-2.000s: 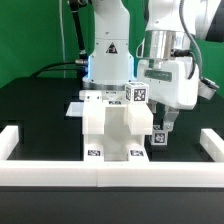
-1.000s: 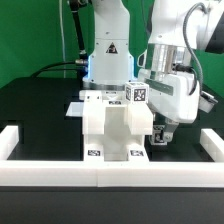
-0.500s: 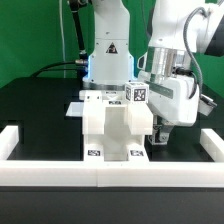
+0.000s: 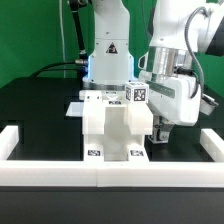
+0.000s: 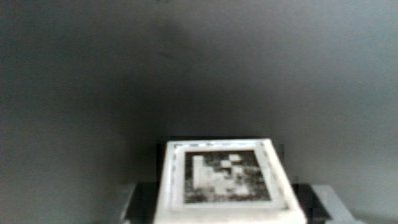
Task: Assemble chair
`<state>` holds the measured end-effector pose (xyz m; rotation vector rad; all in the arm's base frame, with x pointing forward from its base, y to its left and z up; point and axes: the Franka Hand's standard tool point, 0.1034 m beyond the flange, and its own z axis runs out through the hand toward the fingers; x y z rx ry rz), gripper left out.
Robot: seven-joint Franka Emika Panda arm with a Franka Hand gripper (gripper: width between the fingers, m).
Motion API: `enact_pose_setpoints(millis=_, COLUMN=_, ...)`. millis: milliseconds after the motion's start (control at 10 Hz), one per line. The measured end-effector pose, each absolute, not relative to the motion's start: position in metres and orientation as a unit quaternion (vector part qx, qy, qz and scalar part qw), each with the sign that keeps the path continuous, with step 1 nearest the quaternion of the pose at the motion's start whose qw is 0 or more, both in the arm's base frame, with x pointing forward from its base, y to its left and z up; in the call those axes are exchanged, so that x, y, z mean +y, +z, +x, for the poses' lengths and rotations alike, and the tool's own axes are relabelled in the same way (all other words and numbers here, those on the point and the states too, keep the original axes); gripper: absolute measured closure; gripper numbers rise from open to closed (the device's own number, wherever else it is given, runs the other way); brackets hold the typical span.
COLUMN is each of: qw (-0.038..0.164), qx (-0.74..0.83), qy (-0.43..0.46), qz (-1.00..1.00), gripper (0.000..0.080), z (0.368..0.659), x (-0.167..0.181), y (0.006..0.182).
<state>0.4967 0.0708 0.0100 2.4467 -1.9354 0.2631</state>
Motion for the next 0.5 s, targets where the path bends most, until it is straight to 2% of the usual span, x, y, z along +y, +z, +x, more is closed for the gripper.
enact_pose_setpoints(millis=200, qw=-0.004, qx=-0.617, qy=0.085, qz=0.782, gripper=0.0524, z=0.501, x=0.078, y=0.018)
enact_pose_setpoints(millis=500, qw=-0.031, qx=-0.618, qy=0.081, qz=0.782, gripper=0.0524, z=0.510, x=0.098, y=0.043)
